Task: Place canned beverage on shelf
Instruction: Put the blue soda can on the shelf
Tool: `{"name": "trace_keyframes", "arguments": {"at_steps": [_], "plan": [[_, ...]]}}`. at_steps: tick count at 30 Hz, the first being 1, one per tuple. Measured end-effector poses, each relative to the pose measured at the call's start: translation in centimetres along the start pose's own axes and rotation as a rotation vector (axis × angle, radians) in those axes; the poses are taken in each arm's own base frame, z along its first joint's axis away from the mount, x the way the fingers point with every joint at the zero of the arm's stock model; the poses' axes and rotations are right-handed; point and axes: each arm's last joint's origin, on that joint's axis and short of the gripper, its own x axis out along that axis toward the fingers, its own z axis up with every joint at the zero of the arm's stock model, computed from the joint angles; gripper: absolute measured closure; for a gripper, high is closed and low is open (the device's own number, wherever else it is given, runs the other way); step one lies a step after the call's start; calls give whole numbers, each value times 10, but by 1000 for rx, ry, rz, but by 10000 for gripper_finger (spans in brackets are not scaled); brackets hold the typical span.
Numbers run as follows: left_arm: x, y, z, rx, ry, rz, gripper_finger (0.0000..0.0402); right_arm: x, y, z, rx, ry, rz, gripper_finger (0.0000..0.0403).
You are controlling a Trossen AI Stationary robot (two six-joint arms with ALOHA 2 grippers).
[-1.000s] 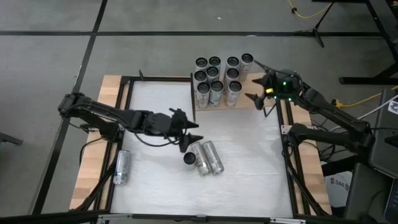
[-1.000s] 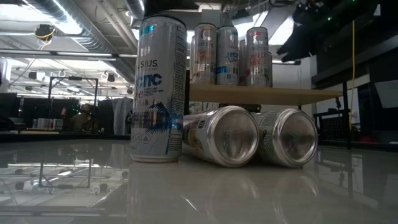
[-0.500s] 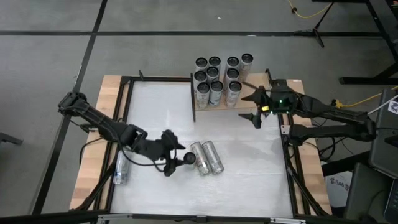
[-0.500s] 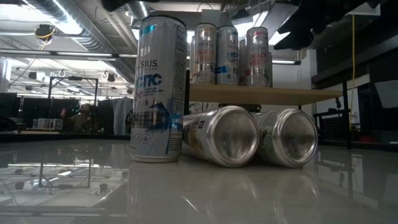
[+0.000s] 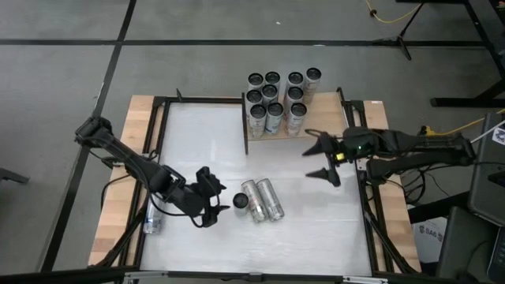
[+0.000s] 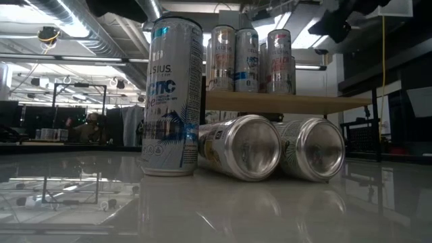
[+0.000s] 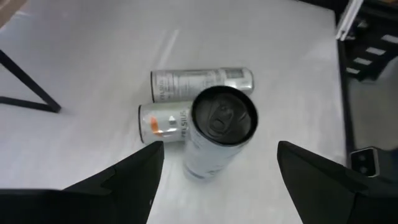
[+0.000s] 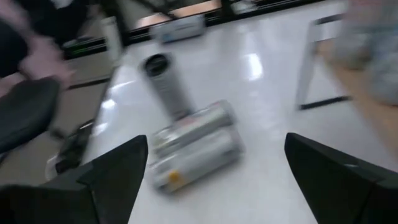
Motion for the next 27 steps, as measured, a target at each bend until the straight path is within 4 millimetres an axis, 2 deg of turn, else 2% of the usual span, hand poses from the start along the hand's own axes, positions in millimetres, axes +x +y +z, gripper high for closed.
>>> {"name": "trace_keyframes", "arguments": {"at_steps": [3,13,21,27], "plan": [[7,-2,-4,15,19,20,95,1,11,-3,-13,26,101,33],[48,-12,-27,87,118,102,95,1,35,-4,-61,7,229,33],[73,-23,-35,72,97,87,95,0,40,0,-73,-36,259,33],[81,-27,-35,55,63,81,96,0,40,1,-72,-55,233,33]]}}
